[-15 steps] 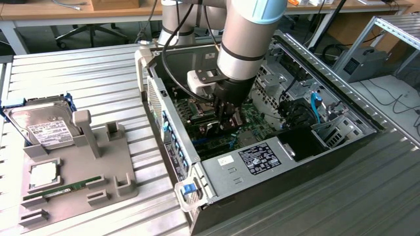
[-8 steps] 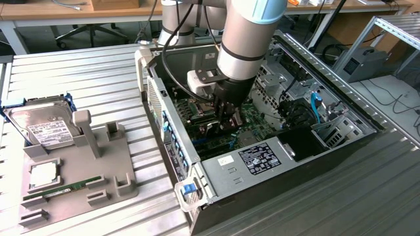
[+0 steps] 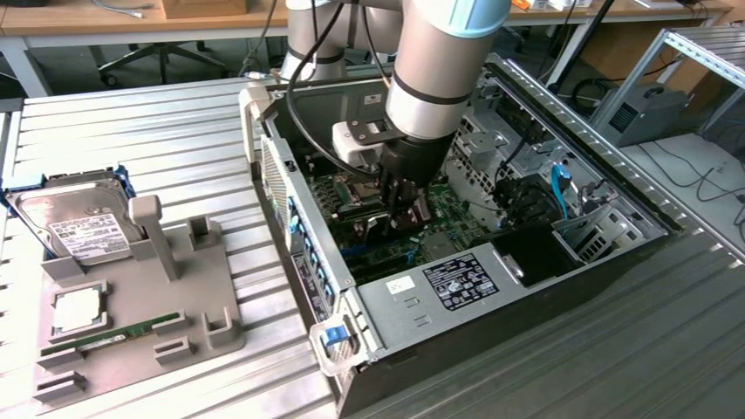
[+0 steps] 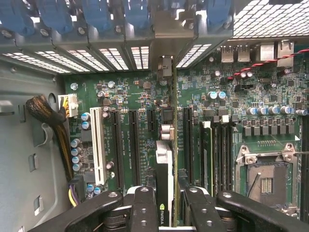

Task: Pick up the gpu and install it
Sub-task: 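Insert the gpu into the slot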

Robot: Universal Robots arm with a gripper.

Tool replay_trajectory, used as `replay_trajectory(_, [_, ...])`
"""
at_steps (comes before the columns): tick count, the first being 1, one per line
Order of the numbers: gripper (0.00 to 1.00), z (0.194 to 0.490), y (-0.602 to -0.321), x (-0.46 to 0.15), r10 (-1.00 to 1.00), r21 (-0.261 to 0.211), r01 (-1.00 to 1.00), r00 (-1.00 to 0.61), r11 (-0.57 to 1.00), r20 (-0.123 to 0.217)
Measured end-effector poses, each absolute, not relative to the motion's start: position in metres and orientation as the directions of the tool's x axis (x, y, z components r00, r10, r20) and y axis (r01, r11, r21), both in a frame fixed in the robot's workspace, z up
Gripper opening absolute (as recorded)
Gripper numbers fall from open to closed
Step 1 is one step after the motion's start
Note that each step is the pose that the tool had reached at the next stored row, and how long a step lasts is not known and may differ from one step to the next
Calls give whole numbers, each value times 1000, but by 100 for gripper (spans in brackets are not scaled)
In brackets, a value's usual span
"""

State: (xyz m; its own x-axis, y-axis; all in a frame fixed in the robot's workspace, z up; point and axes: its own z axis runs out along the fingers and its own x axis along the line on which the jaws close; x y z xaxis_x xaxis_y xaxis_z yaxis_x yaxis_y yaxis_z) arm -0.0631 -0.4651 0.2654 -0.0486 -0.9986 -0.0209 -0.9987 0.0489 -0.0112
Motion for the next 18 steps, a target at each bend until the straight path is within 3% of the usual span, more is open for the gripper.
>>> replay_trajectory(18, [27,265,-465,-64,-999,-33,-998,-48,48,-22])
